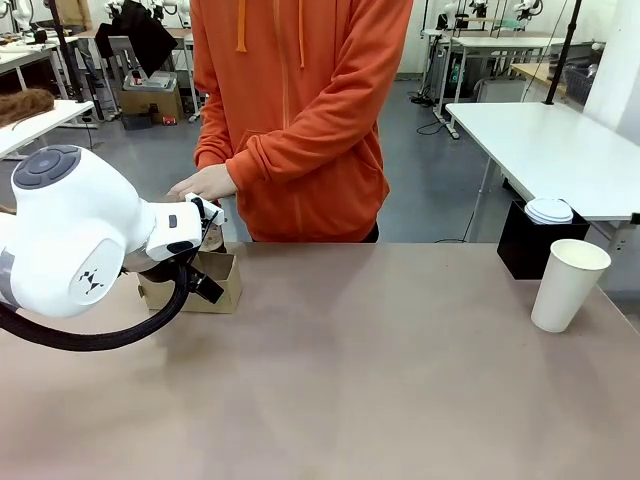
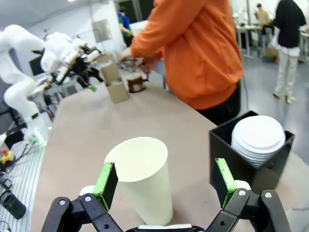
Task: Pour a drink into a cup and package it in a carrier.
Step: Pick up the 600 ml Paper Cup and place it in the middle top area of the table.
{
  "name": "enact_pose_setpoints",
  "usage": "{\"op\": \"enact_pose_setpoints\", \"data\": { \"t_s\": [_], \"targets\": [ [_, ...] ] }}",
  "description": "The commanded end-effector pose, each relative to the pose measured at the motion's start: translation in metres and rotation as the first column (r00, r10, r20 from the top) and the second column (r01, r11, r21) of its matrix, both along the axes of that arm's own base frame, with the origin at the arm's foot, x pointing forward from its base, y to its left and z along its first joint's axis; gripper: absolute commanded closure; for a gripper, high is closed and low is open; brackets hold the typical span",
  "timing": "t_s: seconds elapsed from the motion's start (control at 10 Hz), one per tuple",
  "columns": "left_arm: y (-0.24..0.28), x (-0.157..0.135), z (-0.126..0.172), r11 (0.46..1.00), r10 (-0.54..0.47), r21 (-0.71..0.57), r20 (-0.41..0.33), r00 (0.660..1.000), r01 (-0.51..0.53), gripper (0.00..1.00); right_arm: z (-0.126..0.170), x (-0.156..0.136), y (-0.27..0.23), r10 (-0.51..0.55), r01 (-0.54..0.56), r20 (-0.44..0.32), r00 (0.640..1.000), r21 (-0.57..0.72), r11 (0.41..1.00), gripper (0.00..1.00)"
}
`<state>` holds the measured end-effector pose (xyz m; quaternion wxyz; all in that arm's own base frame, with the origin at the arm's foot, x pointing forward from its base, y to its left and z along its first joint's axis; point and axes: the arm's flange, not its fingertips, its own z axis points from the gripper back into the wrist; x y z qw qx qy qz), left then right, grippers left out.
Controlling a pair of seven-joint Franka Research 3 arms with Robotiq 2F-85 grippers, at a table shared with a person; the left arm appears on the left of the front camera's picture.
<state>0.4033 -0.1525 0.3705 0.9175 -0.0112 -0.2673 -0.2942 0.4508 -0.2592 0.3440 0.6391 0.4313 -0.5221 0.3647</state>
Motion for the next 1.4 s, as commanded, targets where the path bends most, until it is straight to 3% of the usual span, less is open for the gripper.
{"op": "enact_pose_setpoints", "data": {
  "t_s": [0.0, 0.2, 0.4, 1.3],
  "targets": [
    [0.001, 0.0, 0.0, 1.0, 0.0, -0.002, 0.0, 1.0, 0.0, 0.0, -0.032, -0.008, -0.005, 0.049, -0.056, 0.065, 0.997, 0.108, 0.993, 0.0],
    [0.001, 0.0, 0.0, 1.0, 0.0, -0.002, 0.0, 1.0, 0.0, 0.0, -0.057, -0.015, -0.006, 0.042, -0.052, 0.108, 0.993, 0.096, 0.994, 0.0],
    [0.001, 0.0, 0.0, 1.0, 0.0, -0.002, 0.0, 1.0, 0.0, 0.0, -0.074, -0.021, 0.007, -0.031, 0.016, 0.141, 0.99, 0.111, 0.994, 0.0],
    [0.001, 0.0, 0.0, 1.0, 0.0, -0.002, 0.0, 1.0, 0.0, 0.0, -0.105, -0.027, 0.07, -0.063, 0.052, 0.11, 0.992, 0.095, 0.994, 0.0]
  ]
}}
